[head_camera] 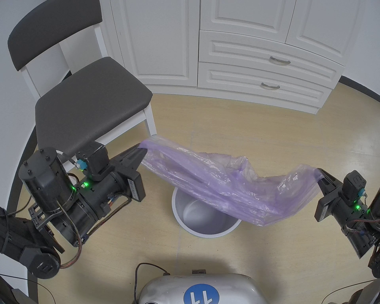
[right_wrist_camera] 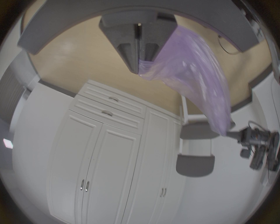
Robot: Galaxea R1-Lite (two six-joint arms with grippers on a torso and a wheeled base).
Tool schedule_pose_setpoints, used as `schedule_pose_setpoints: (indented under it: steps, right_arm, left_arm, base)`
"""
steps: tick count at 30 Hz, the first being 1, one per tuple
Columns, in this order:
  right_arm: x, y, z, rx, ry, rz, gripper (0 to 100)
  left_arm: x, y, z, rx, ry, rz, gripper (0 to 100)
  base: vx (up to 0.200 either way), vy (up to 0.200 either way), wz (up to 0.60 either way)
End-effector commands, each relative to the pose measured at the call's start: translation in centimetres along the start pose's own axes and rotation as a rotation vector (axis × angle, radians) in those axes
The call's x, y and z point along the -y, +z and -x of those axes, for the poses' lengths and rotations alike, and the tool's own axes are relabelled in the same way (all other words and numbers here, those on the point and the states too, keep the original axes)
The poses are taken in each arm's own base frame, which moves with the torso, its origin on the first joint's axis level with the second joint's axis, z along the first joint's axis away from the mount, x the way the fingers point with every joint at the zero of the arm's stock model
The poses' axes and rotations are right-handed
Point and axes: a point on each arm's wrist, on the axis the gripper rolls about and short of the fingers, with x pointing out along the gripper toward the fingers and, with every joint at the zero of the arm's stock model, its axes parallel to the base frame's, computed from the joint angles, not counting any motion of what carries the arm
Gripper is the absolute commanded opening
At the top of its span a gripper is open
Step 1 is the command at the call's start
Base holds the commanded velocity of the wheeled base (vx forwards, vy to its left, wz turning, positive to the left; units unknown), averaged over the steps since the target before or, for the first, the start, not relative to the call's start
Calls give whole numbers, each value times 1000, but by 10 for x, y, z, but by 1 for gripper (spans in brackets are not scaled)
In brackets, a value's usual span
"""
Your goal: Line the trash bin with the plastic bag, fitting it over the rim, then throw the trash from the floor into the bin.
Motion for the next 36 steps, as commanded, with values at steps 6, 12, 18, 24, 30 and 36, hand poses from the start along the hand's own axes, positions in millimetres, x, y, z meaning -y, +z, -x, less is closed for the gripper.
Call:
schedule_pose_setpoints:
  steps: [6, 12, 18, 24, 30, 36]
  right_arm:
    - [-57, 32, 6, 114, 295, -329, 0]
    - [-75, 29, 5, 80, 403, -419, 0]
    - [-90, 35, 4, 59, 465, -549, 0]
    - [-100, 30, -4, 24, 467, -577, 0]
    - [-98, 5, -38, 18, 447, -618, 0]
    - [-100, -11, -53, 51, 416, -619, 0]
  left_arm:
    - [53, -6, 9, 46, -201, 109, 0]
    - [78, 0, 25, 50, -312, 170, 0]
    - [89, -4, 25, 25, -349, 221, 0]
    - [94, -9, 25, 7, -363, 223, 0]
    - [100, -24, 15, -41, -359, 245, 0]
    - [100, -34, 1, 9, -338, 261, 0]
  base:
    - [0, 0, 0]
    - [0, 0, 0]
    - [0, 0, 0]
    - [0, 0, 0]
    - [0, 0, 0]
    - [0, 0, 0]
